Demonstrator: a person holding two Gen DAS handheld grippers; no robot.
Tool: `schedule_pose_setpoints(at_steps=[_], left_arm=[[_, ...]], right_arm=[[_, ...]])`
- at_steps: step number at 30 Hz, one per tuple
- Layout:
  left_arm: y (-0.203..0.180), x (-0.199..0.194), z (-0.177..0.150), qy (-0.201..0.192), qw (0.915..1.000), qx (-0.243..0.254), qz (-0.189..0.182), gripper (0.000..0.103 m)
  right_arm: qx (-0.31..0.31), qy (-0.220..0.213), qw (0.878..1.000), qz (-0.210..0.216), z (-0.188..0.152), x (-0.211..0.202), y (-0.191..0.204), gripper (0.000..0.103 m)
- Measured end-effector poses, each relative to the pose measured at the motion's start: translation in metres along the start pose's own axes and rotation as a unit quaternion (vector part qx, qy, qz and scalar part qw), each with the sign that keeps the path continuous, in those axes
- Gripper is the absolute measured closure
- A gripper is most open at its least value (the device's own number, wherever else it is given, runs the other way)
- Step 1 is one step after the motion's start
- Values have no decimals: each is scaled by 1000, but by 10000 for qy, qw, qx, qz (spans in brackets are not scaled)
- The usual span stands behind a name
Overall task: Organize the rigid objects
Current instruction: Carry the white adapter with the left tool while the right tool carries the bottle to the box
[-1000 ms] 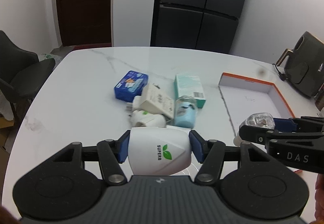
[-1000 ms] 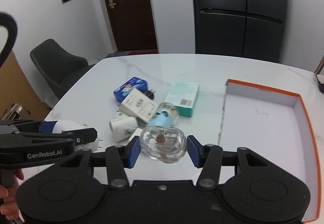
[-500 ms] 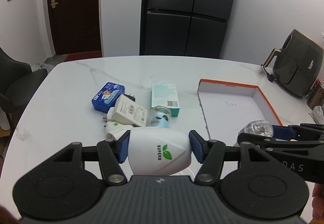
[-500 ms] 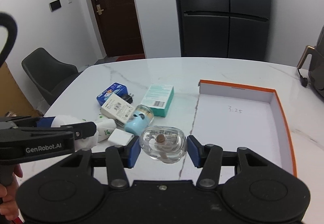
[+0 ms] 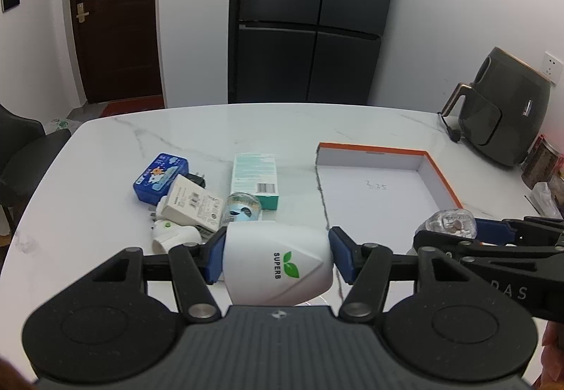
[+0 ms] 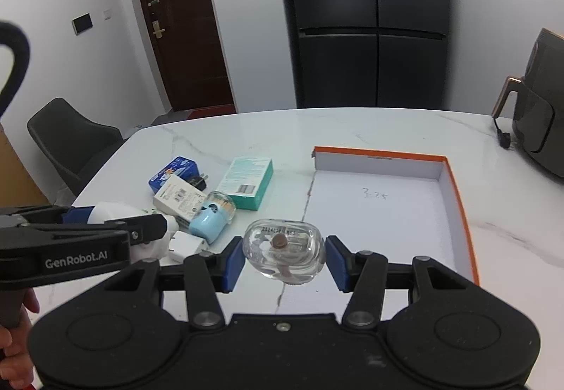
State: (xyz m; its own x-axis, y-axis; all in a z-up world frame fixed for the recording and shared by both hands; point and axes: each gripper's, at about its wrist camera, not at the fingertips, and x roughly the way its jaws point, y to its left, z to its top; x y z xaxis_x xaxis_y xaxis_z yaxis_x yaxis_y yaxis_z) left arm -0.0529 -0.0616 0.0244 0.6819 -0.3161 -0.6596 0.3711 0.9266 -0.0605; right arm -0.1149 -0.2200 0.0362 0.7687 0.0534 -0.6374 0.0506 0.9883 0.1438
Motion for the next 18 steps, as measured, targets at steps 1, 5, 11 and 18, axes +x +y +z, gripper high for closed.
schedule_pose_setpoints(at_steps=[1,5,11,18], left_arm=[[-3,0,0,-3,10000,12,-15,42],[-13,2,2,-16,9999,90,-77,42],[-28,6,5,-27,9997,183,-188,42],[-40,9,6,-29,9993,265,-267,42]], right_arm=[[9,-2,10000,-18,0,0,-2,42],[82,-29,9999,-83,-1,-5,-12,42],[185,-57,9996,-197,-1,-11,-27,42],[284,-84,9992,-272,-2,-15,-41,42]])
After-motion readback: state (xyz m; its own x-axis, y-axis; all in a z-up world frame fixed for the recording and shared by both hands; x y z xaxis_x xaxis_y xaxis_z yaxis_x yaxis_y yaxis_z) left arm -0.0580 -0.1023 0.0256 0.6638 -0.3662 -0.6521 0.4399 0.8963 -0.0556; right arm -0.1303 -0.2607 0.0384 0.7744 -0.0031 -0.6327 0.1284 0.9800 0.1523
